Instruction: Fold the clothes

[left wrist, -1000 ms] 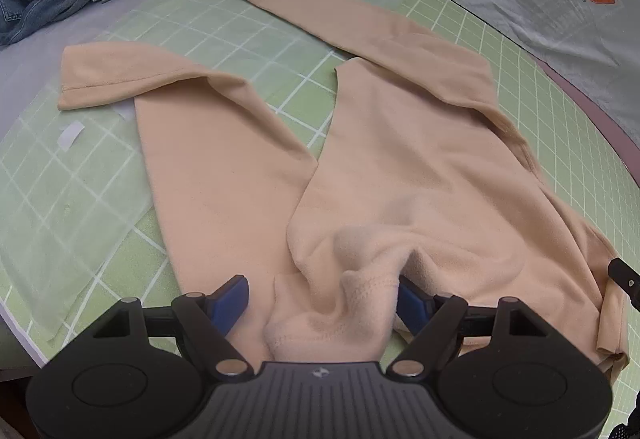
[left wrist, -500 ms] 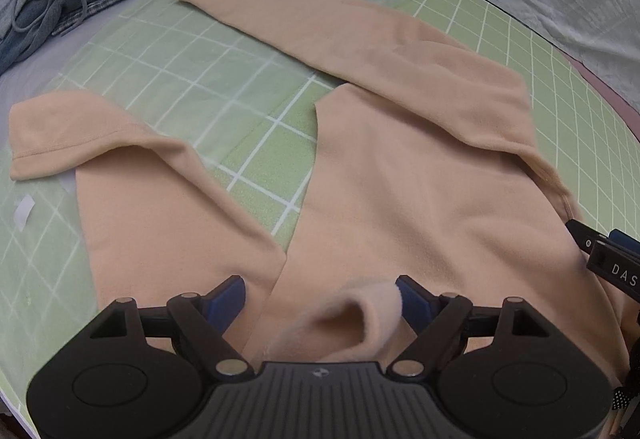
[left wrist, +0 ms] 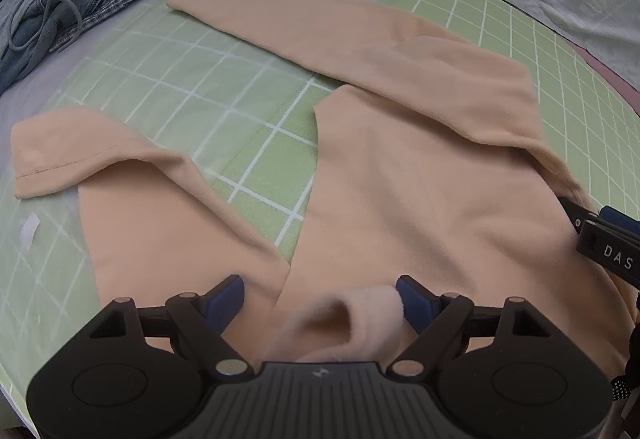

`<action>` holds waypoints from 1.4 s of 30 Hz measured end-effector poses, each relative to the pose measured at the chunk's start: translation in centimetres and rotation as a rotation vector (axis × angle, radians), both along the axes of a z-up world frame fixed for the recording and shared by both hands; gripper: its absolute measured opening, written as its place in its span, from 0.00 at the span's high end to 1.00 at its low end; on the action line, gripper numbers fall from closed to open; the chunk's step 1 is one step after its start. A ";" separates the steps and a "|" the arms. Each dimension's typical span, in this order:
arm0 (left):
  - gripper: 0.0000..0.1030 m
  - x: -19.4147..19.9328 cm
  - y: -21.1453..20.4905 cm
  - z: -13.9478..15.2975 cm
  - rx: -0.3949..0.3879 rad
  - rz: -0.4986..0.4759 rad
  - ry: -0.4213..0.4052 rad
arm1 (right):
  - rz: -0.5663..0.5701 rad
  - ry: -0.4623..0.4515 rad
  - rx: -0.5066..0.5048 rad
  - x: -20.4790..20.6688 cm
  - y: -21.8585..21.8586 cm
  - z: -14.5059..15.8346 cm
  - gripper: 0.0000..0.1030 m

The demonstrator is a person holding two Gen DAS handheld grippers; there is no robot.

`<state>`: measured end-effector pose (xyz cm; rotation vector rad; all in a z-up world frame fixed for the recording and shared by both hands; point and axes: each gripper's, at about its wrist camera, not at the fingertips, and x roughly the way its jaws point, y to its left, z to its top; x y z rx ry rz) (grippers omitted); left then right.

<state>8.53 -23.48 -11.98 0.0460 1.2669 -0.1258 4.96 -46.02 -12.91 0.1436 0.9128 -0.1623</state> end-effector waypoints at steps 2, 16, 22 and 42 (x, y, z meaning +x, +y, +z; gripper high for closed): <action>0.18 -0.1 0.1 0.0 -0.001 0.004 0.000 | 0.015 -0.007 -0.003 0.2 0.3 0.0 0.36; 0.17 0.3 0.3 2.8 -0.113 -0.007 -0.076 | -0.002 -0.035 -0.047 -0.5 -0.8 0.2 0.95; 0.17 0.1 -1.2 4.9 -0.173 -0.051 -0.135 | -0.442 -0.010 -0.052 -6.0 -11.8 -0.2 0.95; 0.17 -11.8 -7.1 5.8 -0.177 -0.341 -0.067 | -0.817 -0.031 0.104 -28.6 -12.2 1.3 0.53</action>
